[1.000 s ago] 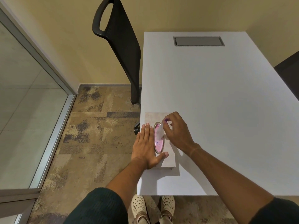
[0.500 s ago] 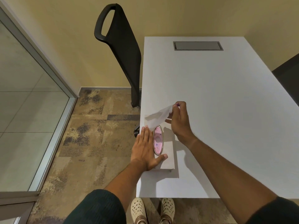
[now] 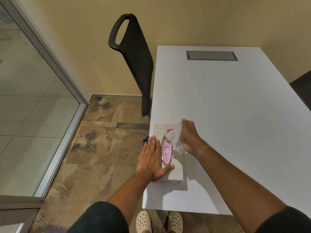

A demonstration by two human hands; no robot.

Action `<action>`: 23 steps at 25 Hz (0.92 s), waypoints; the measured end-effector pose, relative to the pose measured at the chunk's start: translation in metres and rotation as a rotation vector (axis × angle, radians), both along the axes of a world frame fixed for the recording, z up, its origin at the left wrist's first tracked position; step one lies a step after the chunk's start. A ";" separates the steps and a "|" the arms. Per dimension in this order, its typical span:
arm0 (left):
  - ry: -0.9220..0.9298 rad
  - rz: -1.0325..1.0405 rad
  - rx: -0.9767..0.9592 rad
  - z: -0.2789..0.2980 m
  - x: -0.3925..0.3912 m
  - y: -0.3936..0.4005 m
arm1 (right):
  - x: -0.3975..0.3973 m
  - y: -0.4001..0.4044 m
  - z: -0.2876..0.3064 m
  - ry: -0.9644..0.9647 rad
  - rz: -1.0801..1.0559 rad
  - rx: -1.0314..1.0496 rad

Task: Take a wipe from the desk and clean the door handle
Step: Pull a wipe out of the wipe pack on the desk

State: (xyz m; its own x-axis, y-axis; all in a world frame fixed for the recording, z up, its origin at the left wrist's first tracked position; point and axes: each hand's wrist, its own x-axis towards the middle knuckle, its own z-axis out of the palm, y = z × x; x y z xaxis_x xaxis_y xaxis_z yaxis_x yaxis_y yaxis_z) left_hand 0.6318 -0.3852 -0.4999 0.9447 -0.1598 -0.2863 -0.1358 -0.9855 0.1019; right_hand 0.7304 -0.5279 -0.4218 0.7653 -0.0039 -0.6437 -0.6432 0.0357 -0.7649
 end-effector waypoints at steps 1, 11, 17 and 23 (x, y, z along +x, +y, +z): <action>-0.002 0.012 -0.001 0.001 -0.001 0.001 | -0.003 0.000 0.000 0.017 -0.034 0.008; -0.034 0.118 0.018 0.024 -0.003 0.011 | -0.012 0.002 0.005 -0.215 0.258 -0.134; -0.134 0.187 0.031 0.053 0.000 0.027 | -0.013 0.013 0.012 -0.976 0.560 -0.620; -0.283 0.290 0.092 0.094 -0.010 0.059 | -0.012 0.030 0.037 -1.647 0.732 -1.031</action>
